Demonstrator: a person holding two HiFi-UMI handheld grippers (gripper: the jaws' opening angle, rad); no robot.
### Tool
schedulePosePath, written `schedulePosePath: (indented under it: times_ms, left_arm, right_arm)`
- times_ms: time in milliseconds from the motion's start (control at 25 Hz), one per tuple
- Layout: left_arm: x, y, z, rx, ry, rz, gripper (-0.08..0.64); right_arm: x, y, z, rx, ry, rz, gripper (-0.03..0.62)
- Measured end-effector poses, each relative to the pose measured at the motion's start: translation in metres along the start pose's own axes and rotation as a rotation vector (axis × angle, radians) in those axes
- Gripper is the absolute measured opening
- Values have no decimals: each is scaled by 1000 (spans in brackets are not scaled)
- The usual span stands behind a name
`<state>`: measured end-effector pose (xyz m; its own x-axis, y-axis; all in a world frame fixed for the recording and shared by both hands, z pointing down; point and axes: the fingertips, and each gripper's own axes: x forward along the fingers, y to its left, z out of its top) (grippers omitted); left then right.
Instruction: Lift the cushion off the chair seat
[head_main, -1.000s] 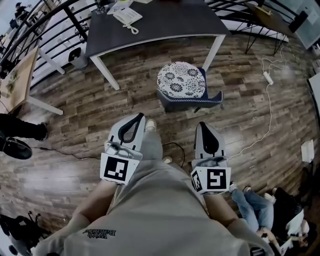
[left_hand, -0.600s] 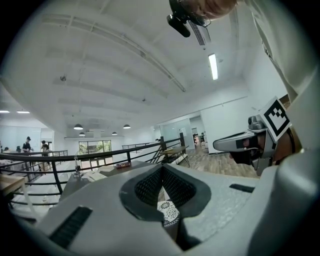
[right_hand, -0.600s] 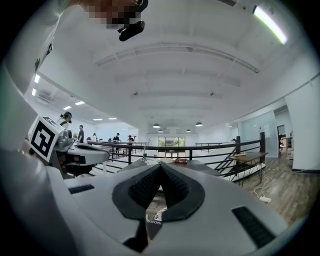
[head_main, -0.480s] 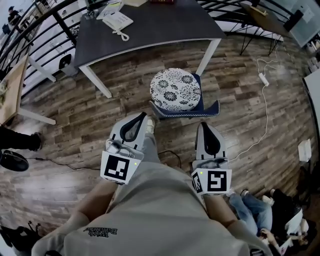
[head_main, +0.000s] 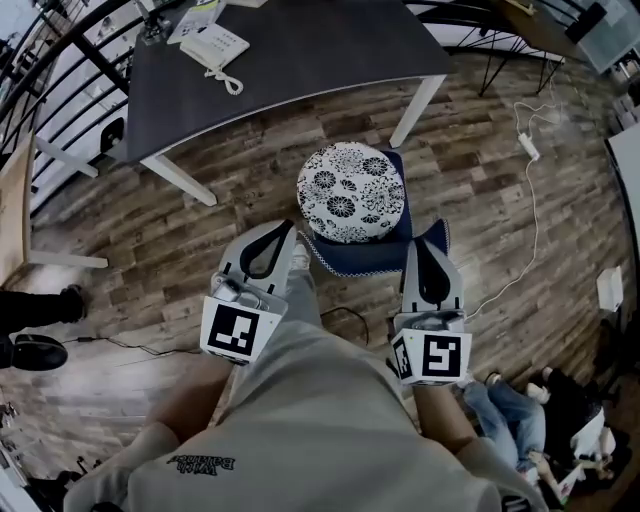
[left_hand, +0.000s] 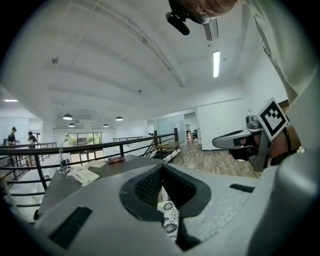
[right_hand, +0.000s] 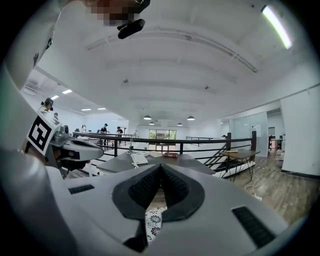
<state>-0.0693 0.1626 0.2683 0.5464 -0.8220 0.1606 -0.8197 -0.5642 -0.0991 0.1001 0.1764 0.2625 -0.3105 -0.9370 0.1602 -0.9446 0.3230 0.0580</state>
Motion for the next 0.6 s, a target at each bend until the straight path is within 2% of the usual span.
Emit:
schedulePosePath:
  times_ms: [240,600]
  left_arm:
    - [60,59,-5,-13,32,-59,5]
    - [137,139,1,-56,10,-152,5]
  right_arm:
    - [76,-6,5,-3,49,-33,2]
    - [176,-7,27,-16,88,-110,2]
